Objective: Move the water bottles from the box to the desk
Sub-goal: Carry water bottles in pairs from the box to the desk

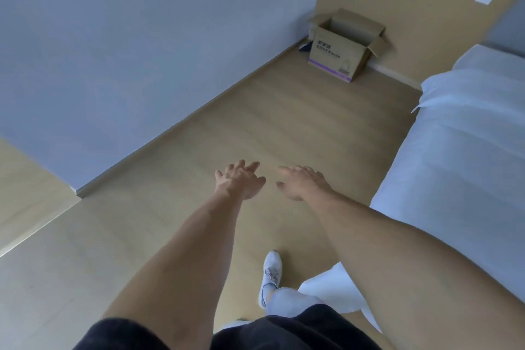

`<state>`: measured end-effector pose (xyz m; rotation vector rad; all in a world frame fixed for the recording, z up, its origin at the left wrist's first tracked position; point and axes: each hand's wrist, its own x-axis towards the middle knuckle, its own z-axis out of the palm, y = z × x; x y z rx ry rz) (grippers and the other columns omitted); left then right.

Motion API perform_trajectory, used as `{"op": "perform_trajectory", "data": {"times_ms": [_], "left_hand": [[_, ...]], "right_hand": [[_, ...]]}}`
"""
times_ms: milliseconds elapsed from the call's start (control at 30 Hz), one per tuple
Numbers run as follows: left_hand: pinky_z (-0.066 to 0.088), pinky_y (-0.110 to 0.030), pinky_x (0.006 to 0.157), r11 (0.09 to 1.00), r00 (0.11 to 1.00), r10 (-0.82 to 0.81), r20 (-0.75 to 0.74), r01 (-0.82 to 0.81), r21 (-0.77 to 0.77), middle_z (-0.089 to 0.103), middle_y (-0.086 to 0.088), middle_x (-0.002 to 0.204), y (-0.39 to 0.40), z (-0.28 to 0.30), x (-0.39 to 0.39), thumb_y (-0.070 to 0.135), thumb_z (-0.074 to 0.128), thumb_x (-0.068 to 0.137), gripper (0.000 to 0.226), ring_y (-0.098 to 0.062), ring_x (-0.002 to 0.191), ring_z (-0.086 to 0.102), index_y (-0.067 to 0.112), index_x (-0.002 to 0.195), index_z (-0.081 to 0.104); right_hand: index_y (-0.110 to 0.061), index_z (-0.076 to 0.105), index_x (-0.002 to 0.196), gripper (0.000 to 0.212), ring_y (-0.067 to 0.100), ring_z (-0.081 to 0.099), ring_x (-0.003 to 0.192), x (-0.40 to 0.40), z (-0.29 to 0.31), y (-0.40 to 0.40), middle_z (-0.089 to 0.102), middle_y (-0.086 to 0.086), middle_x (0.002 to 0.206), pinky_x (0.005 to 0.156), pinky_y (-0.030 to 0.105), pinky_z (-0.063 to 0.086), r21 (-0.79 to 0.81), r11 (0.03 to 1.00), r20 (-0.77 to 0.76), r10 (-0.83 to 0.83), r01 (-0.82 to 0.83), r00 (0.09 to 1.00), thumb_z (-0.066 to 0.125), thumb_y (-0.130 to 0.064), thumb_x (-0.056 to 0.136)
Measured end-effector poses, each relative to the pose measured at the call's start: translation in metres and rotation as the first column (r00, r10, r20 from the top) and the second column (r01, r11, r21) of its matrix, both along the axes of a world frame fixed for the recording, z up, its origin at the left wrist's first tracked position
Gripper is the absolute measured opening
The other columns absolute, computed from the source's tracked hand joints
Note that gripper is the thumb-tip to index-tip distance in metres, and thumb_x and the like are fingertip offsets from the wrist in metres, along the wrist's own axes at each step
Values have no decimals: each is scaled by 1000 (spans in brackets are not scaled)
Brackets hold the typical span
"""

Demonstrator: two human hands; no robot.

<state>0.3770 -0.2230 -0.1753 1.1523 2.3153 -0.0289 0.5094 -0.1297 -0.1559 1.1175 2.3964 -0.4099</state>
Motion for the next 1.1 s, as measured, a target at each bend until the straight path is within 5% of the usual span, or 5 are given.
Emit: {"op": "perform_trajectory", "data": {"times_ms": [633, 1100], "left_hand": [[19, -57, 116, 999, 996, -49, -76, 48, -15, 20, -1, 166, 310, 12, -194, 52, 35, 99, 61, -27, 150, 22, 42, 157, 20], [21, -56, 114, 966, 965, -258, -36, 259, -1, 23, -1, 164, 583, -19, -305, 49, 35, 99, 60, -28, 148, 24, 41, 156, 21]], "right_hand": [[-38, 25, 154, 60, 28, 28, 145, -188, -13, 299, 32, 3, 158, 116, 49, 25, -59, 994, -65, -92, 89, 994, 38, -56, 98], [-39, 23, 154, 62, 29, 28, 145, -275, -33, 545, 31, 3, 158, 114, 48, 25, -27, 945, 2, -325, 325, 946, 38, -57, 97]]}}
